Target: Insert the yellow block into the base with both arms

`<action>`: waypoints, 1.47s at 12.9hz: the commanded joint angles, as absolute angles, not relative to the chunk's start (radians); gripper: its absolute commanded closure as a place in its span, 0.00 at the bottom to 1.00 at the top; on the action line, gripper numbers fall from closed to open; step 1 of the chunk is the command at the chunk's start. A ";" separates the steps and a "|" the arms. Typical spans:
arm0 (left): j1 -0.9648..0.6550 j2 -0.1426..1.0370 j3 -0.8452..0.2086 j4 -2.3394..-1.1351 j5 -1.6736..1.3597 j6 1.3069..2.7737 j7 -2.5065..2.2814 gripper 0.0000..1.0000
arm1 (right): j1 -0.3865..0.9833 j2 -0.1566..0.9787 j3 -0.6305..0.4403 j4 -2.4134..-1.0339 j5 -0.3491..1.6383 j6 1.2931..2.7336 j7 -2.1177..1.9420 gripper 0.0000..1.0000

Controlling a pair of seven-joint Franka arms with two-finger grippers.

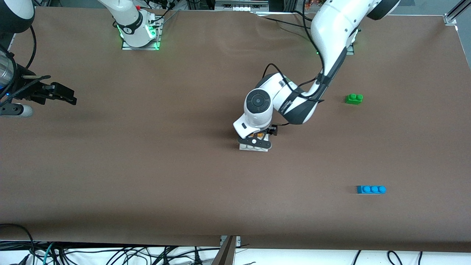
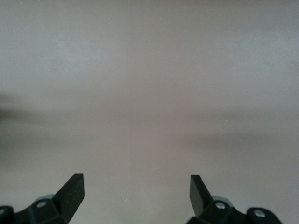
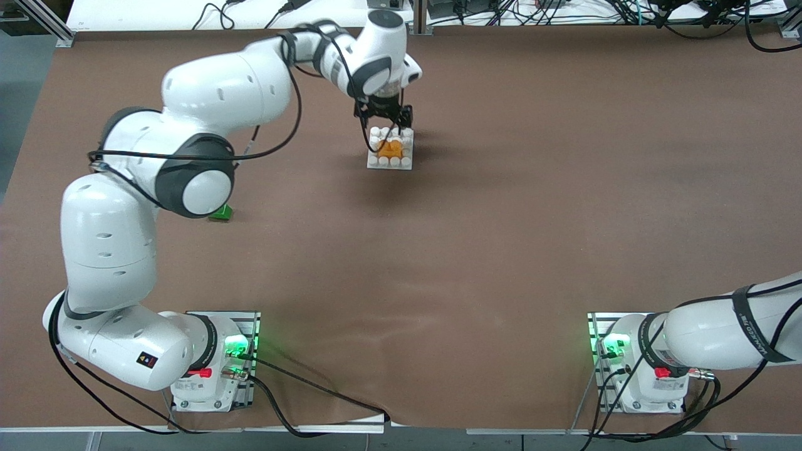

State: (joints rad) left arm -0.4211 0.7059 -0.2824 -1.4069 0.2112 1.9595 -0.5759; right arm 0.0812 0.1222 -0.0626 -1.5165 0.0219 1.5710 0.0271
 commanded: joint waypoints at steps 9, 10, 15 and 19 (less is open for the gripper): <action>-0.128 0.341 -0.284 -1.422 0.129 1.654 -0.402 0.00 | 0.077 0.120 -0.061 -1.511 0.020 1.560 0.012 0.00; -0.100 0.331 -0.282 -1.422 0.127 1.622 -0.368 0.00 | 0.077 0.120 -0.061 -1.511 0.020 1.560 0.012 0.00; -0.008 0.264 -0.206 -1.445 0.058 1.611 -0.112 0.00 | 0.077 0.120 -0.061 -1.511 0.020 1.560 0.015 0.00; -0.028 0.034 -0.061 -1.763 0.023 1.843 -0.006 0.00 | 0.077 0.120 -0.061 -1.511 0.020 1.560 0.014 0.00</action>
State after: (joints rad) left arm -0.0158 0.2012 -0.0995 -1.5336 0.0508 1.7260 -0.0463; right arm 0.0811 0.1223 -0.0629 -1.5168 0.0219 1.5709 0.0271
